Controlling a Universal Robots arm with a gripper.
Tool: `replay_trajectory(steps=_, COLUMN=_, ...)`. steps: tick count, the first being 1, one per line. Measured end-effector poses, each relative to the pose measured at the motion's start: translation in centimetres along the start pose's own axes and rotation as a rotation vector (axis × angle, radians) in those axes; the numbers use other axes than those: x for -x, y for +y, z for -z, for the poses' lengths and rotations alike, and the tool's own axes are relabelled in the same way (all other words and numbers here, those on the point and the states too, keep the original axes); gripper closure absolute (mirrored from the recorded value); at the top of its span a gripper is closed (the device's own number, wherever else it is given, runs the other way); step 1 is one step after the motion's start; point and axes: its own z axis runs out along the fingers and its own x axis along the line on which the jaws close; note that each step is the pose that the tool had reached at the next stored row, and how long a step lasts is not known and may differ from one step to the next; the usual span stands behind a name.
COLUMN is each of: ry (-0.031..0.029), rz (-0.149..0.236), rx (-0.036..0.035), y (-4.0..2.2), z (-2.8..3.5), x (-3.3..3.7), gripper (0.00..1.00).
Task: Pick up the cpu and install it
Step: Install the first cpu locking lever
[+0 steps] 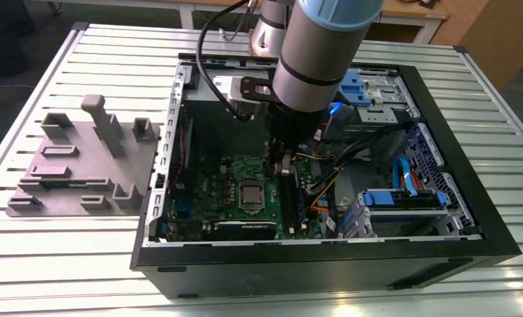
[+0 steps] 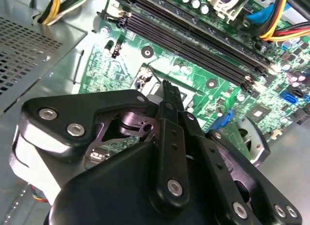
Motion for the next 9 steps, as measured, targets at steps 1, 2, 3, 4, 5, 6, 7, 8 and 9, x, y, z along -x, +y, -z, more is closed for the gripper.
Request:
replay_trajectory(steps=1, ry=0.0034, rz=0.002, rx=-0.0002, y=0.00, z=0.00, x=-0.03, gripper=0.90)
replay_trajectory(steps=2, ry=0.0068, rz=0.006, rx=-0.0004, y=-0.01, z=-0.01, x=-0.05, gripper=0.90)
replay_trajectory(steps=3, ry=0.0107, rz=0.011, rx=-0.0007, y=0.00, z=-0.01, x=-0.06, gripper=0.90)
replay_trajectory(steps=4, ry=0.0140, rz=0.016, rx=-0.0010, y=-0.01, z=-0.02, x=-0.07, gripper=0.90)
replay_trajectory(steps=5, ry=0.0158, rz=0.021, rx=-0.0012, y=0.00, z=-0.04, x=-0.10, gripper=0.90)
replay_trajectory(steps=6, ry=0.0165, rz=0.027, rx=-0.0013, y=0.00, z=-0.05, x=-0.16, gripper=0.90)
replay_trajectory(steps=7, ry=0.0169, rz=0.032, rx=-0.0015, y=0.00, z=-0.07, x=-0.22, gripper=0.90)
replay_trajectory(steps=8, ry=0.0175, rz=0.037, rx=-0.0017, y=0.00, z=-0.09, x=-0.28, gripper=0.90)
replay_trajectory(steps=9, ry=0.0181, rz=0.043, rx=-0.0018, y=0.00, z=-0.11, x=-0.35, gripper=0.90)
